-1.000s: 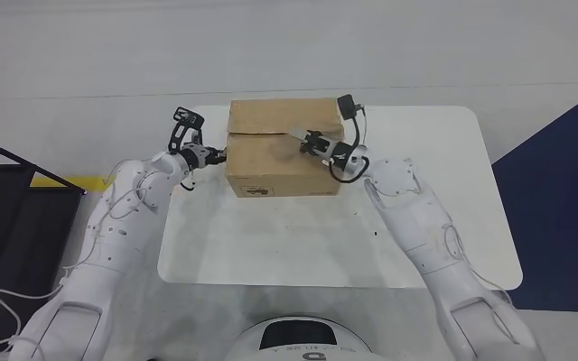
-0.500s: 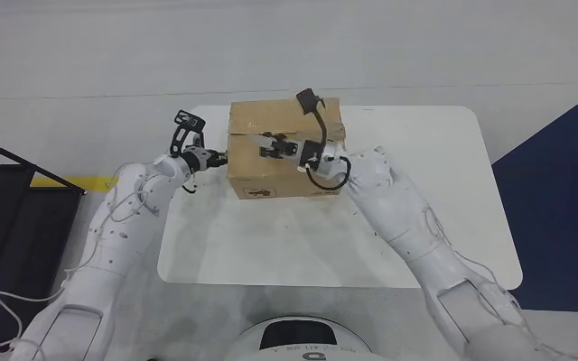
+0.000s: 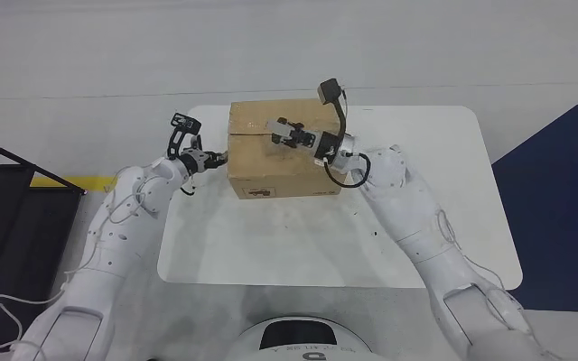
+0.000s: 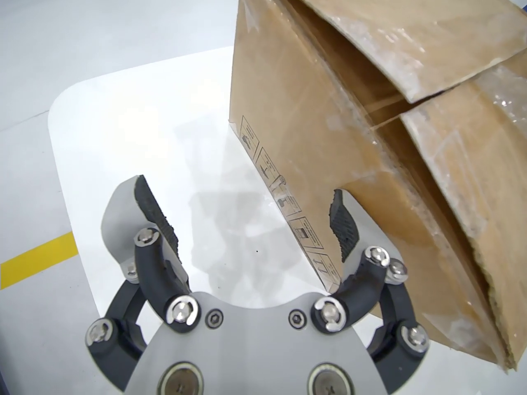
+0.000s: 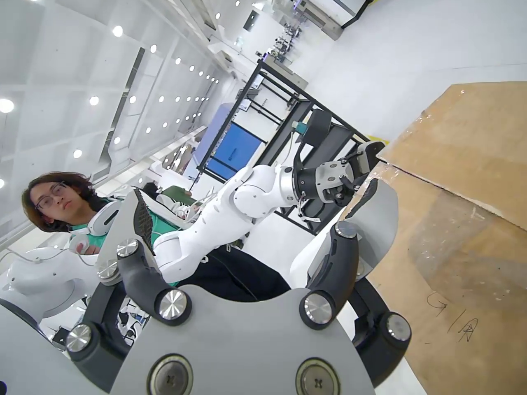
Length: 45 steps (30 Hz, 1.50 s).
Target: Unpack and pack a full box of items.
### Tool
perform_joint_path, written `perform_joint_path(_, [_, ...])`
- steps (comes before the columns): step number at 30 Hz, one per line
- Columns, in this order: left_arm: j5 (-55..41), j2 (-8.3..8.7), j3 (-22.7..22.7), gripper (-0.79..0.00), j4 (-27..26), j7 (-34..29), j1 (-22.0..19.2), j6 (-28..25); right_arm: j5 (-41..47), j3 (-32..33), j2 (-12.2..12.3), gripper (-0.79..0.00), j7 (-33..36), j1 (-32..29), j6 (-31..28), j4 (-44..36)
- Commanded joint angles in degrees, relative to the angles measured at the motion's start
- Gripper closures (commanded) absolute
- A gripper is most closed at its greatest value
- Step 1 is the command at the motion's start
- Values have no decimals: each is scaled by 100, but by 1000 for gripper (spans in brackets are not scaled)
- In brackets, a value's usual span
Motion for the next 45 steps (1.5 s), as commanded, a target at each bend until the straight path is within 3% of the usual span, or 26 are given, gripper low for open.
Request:
perform_joint_path(1, [10,-2,10,-785,0,-13,-8,4,-707,70,34,-785,-300,-47,14,-213])
perform_joint_path(5, [10,-2,10,-785,0,-13,-8,4,-1952,579,189,-785,-849,-481,212,-990])
perform_joint_path(8, [10,-2,10,-785,0,-13,-8,4,-2988,951,300,-785,-995,-750,778,-1437])
perform_joint_path(14, [10,-2,10,-785,0,-13,-8,4,-2988,951,300,-785,-995,-750,778,-1437])
perform_joint_path(16, [10,-2,10,-785,0,-13,-8,4,-3521,951,320,-785,-1008,-730,1044,-1258])
perform_joint_path(19, [10,-2,10,-785,0,-13,-8,4,-5100,549,306,-785,-1235,-643,1829,-1294])
perform_joint_path(24, [10,-2,10,-785,0,-13,-8,4,-7655,-48,387,-785,-83,-606,2127,-1647])
perform_joint_path(30, [10,-2,10,-785,0,-13,-8,4,-9076,-468,380,-785,746,-574,2301,-2025])
perform_joint_path(37, [10,-2,10,-785,0,-13,-8,4,-9661,-746,255,-785,1248,-261,2717,-1681])
perform_joint_path(44, [10,-2,10,-785,0,-13,-8,4,-10124,-1025,78,-785,1308,53,3283,-1204])
perform_joint_path(45, [10,-2,10,-785,0,-13,-8,4,-10199,-1065,54,-739,1336,86,3339,-1143])
